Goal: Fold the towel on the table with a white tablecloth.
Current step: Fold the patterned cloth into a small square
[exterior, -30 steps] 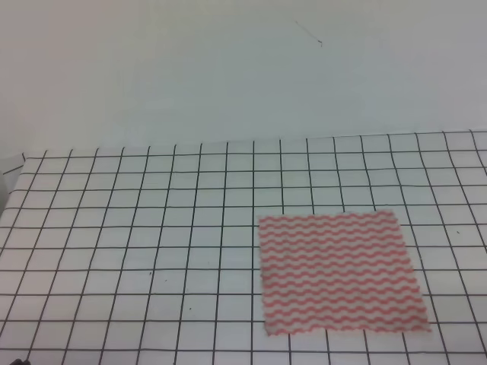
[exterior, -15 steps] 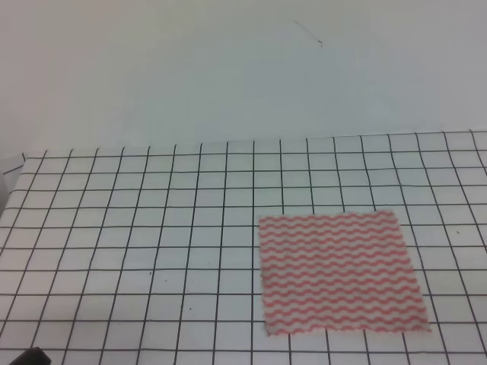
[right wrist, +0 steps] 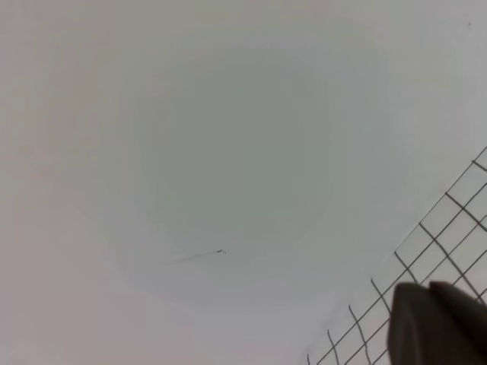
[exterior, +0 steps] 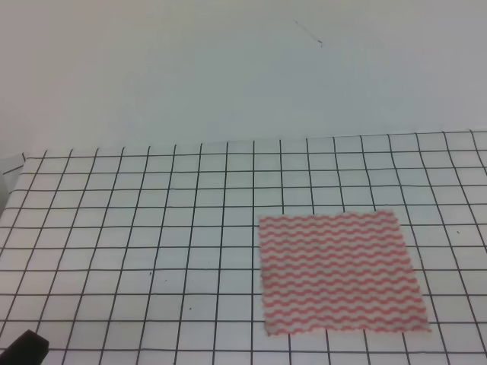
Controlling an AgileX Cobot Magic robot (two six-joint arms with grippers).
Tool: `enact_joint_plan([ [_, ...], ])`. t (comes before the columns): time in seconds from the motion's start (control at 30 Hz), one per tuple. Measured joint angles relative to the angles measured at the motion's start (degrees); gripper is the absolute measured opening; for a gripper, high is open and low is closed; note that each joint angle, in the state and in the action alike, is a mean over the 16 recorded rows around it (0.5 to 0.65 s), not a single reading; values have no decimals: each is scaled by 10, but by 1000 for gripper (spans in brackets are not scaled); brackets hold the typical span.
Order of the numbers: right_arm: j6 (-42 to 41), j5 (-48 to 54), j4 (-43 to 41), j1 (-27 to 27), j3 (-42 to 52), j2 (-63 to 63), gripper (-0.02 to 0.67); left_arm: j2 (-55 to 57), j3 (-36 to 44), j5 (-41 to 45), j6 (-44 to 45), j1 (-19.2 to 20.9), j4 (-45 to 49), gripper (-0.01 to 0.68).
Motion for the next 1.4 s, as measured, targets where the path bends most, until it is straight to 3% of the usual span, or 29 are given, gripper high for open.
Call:
enact_joint_plan([
  [0.2,-115,64,1,0,-41,3,-3,0,-2,10,44,0,-30,-2],
  [0.53,-292,210,-60,1,-166,60,-3,17,-55,53,232,0,-35,-2],
  [0.7,-287,262,-121,5,-218,130,-2,59,-98,75,302,0,-3,-2],
  [0.93,-258,325,-189,13,-260,262,-2,158,-143,111,324,0,42,-2],
  [1.2,-276,372,-203,19,-276,431,9,264,-169,139,331,0,49,-2],
  [1.4,-315,386,-199,22,-297,558,72,301,-176,144,336,0,44,-2],
])
